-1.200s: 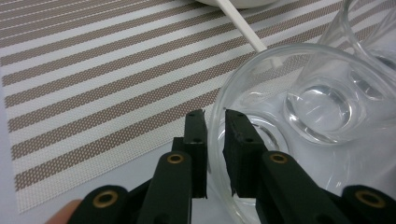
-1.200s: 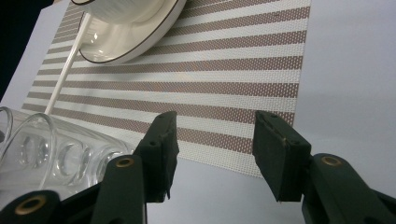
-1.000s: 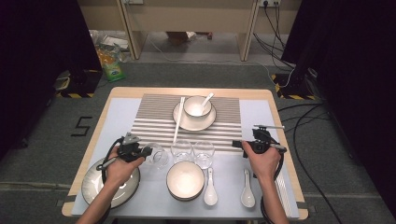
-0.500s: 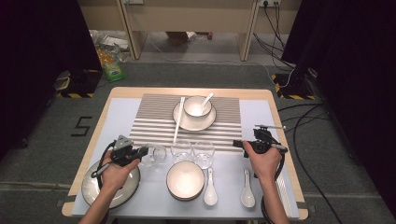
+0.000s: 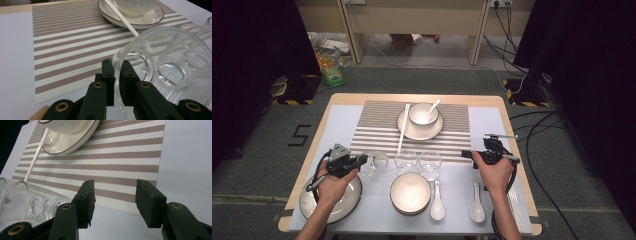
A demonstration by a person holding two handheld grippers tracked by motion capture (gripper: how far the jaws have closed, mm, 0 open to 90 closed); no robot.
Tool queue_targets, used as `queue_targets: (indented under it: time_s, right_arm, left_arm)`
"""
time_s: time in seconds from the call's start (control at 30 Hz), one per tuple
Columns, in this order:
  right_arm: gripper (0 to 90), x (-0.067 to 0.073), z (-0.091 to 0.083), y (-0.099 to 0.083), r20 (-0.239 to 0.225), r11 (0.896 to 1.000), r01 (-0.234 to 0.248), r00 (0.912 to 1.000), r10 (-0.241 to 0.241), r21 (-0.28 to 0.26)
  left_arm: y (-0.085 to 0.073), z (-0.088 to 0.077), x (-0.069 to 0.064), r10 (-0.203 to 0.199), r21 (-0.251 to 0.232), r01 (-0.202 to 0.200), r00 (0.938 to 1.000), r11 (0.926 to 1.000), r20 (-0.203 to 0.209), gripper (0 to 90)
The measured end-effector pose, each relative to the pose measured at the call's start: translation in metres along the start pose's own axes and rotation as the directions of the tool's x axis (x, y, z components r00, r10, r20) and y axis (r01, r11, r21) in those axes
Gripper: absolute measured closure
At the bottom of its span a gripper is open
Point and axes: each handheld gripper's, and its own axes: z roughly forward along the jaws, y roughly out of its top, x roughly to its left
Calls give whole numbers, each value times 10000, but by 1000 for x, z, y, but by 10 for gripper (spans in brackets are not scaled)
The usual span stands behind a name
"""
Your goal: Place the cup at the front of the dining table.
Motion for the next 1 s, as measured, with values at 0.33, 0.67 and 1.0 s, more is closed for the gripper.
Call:
queue_targets:
  time_s: [0.33, 0.67, 1.0]
  right_arm:
    - [502, 0, 0, 0, 4, 10000, 4, 10000, -4, -6]
    - [501, -1, 0, 0, 11, 10000, 31, 10000, -31, -51]
    - [499, 0, 0, 0, 7, 10000, 8, 10000, -8, -19]
  left_arm:
    - [1, -2, 1, -93, -193, 92, 9999, 9998, -93, 838]
    - [4, -3, 4, -206, -328, 197, 9994, 9993, -271, 839]
    - [8, -3, 4, -172, -455, 155, 9991, 9988, -387, 839]
